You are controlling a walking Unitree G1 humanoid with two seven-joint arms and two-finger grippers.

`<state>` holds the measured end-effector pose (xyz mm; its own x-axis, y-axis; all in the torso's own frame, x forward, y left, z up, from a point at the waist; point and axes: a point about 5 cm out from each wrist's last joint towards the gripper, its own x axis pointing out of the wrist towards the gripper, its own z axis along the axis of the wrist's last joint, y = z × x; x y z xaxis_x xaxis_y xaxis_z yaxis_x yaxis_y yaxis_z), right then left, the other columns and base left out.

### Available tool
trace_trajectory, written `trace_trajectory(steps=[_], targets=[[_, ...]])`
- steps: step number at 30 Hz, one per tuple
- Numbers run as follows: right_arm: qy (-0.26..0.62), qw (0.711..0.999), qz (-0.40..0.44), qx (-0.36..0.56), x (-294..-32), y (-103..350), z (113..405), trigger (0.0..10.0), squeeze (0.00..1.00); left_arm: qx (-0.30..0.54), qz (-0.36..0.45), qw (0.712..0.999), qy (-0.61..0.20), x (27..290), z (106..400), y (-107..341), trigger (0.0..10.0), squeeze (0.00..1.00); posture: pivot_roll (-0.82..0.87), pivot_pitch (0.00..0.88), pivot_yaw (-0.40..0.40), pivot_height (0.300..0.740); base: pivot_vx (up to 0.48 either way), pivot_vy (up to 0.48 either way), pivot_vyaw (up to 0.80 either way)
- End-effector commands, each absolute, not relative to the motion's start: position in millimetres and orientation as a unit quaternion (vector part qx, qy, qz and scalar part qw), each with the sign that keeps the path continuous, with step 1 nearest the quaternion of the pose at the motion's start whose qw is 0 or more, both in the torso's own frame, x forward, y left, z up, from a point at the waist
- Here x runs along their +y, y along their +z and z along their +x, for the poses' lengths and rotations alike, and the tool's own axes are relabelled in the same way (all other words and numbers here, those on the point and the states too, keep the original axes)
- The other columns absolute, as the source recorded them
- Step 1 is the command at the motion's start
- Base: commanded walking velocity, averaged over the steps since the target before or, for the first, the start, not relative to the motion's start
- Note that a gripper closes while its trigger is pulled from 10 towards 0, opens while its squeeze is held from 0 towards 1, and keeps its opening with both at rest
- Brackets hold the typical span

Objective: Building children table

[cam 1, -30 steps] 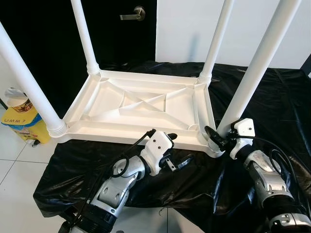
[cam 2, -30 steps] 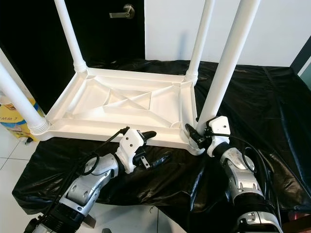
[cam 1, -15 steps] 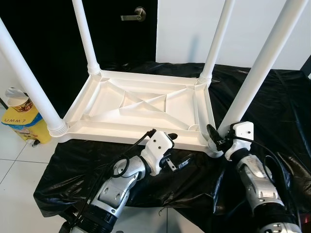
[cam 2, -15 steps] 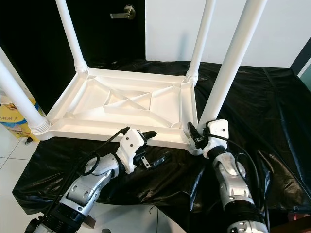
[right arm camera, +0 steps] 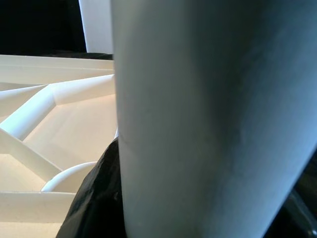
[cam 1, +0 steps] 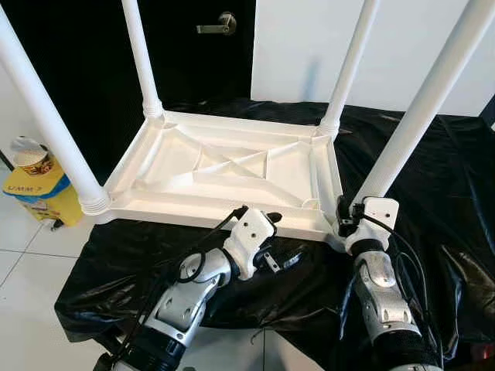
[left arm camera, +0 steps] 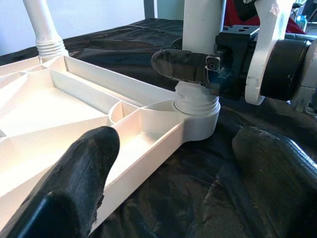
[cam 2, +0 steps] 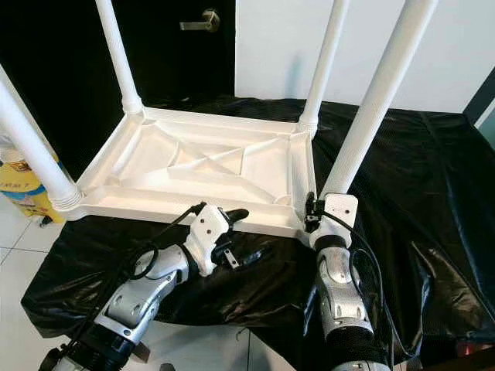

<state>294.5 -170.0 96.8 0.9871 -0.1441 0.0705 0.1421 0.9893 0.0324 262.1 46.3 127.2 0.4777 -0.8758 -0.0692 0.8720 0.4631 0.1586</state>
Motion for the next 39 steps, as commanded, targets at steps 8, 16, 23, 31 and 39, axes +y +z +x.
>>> trace_trajectory(steps=[8, 16, 23, 31, 39], targets=[[-0.085, 0.996, 0.009, 0.006, -169.2, 81.8, 287.5, 10.0, 0.00, -0.006, 0.092, 0.859, -0.504, 45.7, 261.5, 123.9, 10.0, 0.00, 0.02, 0.000, -0.076, 0.740, 0.000, 0.000, 0.00], [-0.077, 0.997, -0.001, -0.007, -173.1, 86.3, 288.0, 10.0, 0.75, -0.005, 0.092, 0.859, -0.504, 45.5, 260.9, 123.5, 10.0, 0.00, 0.02, 0.000, -0.078, 0.740, 0.000, 0.000, 0.00], [0.017, 0.998, 0.007, -0.052, -186.3, 99.1, 283.7, 10.0, 1.00, -0.005, 0.091, 0.858, -0.505, 44.7, 260.4, 123.5, 10.0, 0.00, 0.01, 0.000, -0.075, 0.740, 0.000, 0.000, 0.00], [0.092, 0.994, 0.007, -0.053, -192.8, 101.1, 279.7, 10.0, 0.00, -0.004, 0.091, 0.858, -0.505, 45.7, 260.5, 123.6, 10.0, 0.00, 0.01, 0.000, -0.065, 0.740, 0.000, 0.000, 0.00], [0.199, 0.979, -0.028, -0.032, -204.2, 104.4, 288.2, 10.0, 0.00, -0.003, 0.096, 0.858, -0.505, 50.1, 263.8, 124.6, 10.0, 0.00, 0.00, 0.000, -0.037, 0.740, 0.000, 0.000, 0.00]])
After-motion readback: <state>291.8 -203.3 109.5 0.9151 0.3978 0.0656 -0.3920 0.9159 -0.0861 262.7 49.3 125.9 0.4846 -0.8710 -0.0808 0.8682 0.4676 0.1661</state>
